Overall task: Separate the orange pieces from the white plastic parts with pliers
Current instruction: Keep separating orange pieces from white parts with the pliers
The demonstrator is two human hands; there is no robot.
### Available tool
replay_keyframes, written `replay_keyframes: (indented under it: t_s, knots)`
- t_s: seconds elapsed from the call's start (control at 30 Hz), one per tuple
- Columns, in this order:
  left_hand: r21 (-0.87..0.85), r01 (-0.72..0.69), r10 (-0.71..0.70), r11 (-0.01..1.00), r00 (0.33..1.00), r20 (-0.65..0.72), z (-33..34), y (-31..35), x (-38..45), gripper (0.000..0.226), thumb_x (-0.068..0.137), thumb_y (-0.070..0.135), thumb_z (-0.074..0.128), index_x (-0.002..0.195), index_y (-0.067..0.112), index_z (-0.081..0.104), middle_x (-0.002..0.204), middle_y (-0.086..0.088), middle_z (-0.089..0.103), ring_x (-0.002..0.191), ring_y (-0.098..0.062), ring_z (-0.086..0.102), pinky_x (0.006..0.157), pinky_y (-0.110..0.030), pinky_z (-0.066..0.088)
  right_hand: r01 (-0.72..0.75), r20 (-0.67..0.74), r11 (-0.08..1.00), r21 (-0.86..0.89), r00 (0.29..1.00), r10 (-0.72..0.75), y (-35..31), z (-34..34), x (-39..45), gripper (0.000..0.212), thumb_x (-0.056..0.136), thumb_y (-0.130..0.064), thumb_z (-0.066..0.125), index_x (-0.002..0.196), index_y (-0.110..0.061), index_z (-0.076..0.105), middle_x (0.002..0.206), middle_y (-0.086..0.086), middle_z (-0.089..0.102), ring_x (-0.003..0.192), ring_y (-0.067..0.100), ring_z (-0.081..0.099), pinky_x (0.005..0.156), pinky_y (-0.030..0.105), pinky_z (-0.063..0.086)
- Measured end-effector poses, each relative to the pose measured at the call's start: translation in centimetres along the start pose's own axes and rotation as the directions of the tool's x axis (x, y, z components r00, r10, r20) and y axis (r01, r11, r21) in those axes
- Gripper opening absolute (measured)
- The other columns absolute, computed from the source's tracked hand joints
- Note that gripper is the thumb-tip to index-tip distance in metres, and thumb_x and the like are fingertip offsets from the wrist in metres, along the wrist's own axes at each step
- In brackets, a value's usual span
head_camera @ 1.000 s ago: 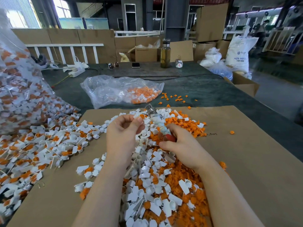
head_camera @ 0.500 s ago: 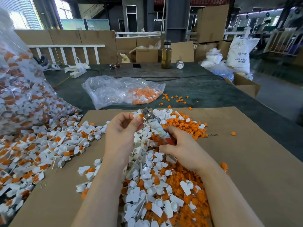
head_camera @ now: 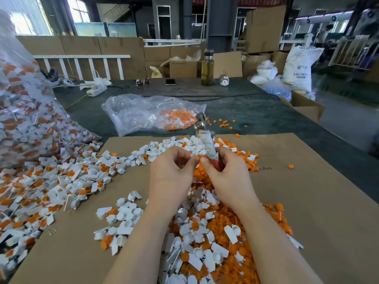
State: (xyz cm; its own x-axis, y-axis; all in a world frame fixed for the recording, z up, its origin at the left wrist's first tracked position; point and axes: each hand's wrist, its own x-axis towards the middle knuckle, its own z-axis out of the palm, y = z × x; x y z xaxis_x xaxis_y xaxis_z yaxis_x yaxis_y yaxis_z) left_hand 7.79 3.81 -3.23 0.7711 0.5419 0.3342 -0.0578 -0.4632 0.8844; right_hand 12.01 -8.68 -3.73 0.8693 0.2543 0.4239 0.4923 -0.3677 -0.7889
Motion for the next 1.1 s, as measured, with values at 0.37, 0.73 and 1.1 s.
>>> replay_keyframes:
  t_s: [0.37,0.73,1.1]
  knots:
    - [0.046,-0.072,0.072,0.996,0.997,0.006,0.0,0.0,-0.2,0.018,0.084,0.028,0.078,0.073,0.031,0.064,0.079,0.031,0.064,0.072,0.008,0.06,0.057,-0.007,0.044,-0.022,-0.016,0.998,0.051,1.0,0.023,0.0,0.1,0.0,0.021,0.092,-0.03,0.063,0.074,-0.028,0.053,0.058,-0.018,0.053,0.059,-0.006,0.052,0.053,0.009,0.039]
    - [-0.008,-0.029,0.029,1.0,1.0,-0.009,-0.1,-0.1,-0.1,0.016,0.087,0.024,0.075,0.077,0.028,0.064,0.07,0.009,0.068,0.07,-0.003,0.064,0.063,-0.016,0.049,-0.071,0.125,0.993,0.092,0.99,0.059,0.1,-0.4,0.0,0.011,0.092,-0.03,0.063,0.084,-0.024,0.058,0.064,-0.027,0.056,0.062,-0.007,0.052,0.055,0.007,0.039]
    - [-0.527,0.088,-0.082,0.845,0.996,0.036,-2.3,-0.9,1.3,0.009,0.093,0.005,0.064,0.085,0.009,0.064,0.064,0.01,0.067,0.063,-0.003,0.066,0.067,-0.016,0.054,-0.063,0.461,0.997,-0.043,0.884,0.076,-0.1,-1.3,-0.2,0.037,0.089,-0.033,0.067,0.12,-0.023,0.051,0.083,-0.011,0.057,0.072,0.008,0.057,0.068,0.029,0.044]
